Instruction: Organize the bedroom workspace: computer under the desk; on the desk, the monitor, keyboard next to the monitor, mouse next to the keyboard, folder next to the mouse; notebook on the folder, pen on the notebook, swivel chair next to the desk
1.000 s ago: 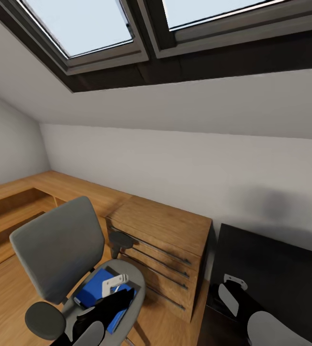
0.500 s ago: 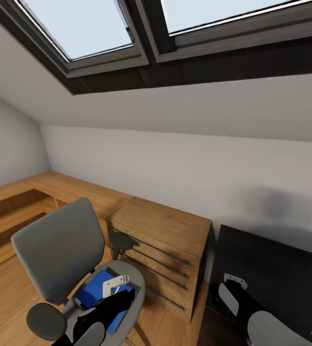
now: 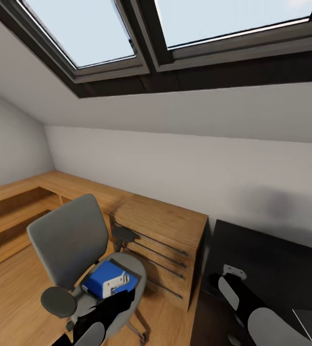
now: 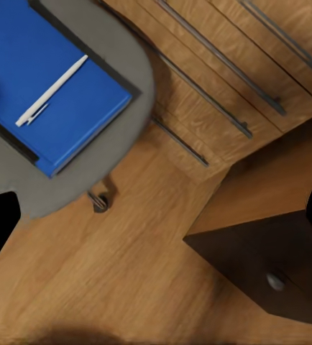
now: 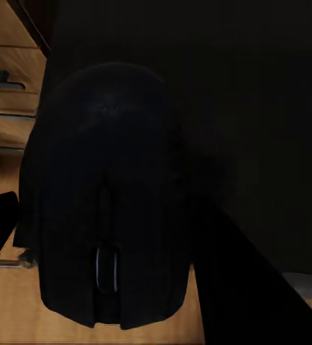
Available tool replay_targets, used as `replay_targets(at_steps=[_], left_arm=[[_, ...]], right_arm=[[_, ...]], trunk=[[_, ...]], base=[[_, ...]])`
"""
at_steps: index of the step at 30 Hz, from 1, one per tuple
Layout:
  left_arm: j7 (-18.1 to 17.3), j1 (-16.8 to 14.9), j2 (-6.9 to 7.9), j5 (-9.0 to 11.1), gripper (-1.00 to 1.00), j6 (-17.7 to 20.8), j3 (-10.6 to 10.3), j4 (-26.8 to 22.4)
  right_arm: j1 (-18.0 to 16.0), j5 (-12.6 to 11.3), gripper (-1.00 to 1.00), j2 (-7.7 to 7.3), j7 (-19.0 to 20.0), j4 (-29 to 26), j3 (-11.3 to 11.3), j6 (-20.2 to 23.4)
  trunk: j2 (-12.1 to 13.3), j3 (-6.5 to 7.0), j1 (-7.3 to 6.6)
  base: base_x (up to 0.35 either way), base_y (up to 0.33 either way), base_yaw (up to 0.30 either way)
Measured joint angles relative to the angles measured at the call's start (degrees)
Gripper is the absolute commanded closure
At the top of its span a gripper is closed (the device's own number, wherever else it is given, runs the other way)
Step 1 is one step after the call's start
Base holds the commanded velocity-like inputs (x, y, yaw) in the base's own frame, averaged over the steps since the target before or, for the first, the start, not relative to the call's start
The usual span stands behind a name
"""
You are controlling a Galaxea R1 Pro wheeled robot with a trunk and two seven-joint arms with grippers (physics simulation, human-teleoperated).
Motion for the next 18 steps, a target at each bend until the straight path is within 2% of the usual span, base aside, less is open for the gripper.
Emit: replay_targets(at_steps=[5,9,12,13,14,16,18], left_arm=[[-0.07,0.0,0.0,0.17,-1.0,0.02,0.07,0.11],[-0.09,0.0,0.01,0.1,-1.0,0.0,0.08,0.13],[-0.1,0.0,0.01,0.07,-1.0,0.01,0.08,0.13],[-0.1,0.0,0.01,0.04,-1.0,0.01,0.08,0.14],[-0.1,0.0,0.01,-0.01,-1.0,0.01,0.08,0.14],[-0.1,0.0,0.05,-0.06,-1.0,0.01,0.09,0.13],[-0.04,0.0,0.08,-0.04,-1.0,-0.01,0.09,0.13]], right_arm=[[0.0,0.0,1.0,-0.01,0.0,-0.28,0.0,-0.01],[0.03,-0.05,1.0,-0.08,-0.02,-0.94,-0.02,-0.01],[0.14,-0.09,1.0,-0.26,-0.02,-4.07,-0.1,0.28],[0.29,-0.04,1.0,-0.39,-0.02,-6.46,-0.12,0.48],[1.9,-0.02,1.0,-0.55,-0.2,-12.89,-0.05,0.87],[4.7,-0.11,1.0,-0.63,-0.69,-18.78,-0.01,1.82],[8.88,-0.11,1.0,-0.68,-2.19,-27.22,0.05,3.52]], trunk=[[2.01,0.9,-1.11],[3.6,1.62,-2.0],[4.81,2.16,-2.67],[4.83,2.17,-2.68],[4.83,2.18,-2.68],[4.83,2.16,-2.68],[4.82,2.16,-2.68]], base=[[-0.25,0.0,0.0],[-0.077,0.0,0.0],[-0.02,0.0,0.0],[-0.005,0.0,0.0],[-0.004,0.0,0.0],[-0.002,0.0,0.0],[-0.001,0.0,0.0]])
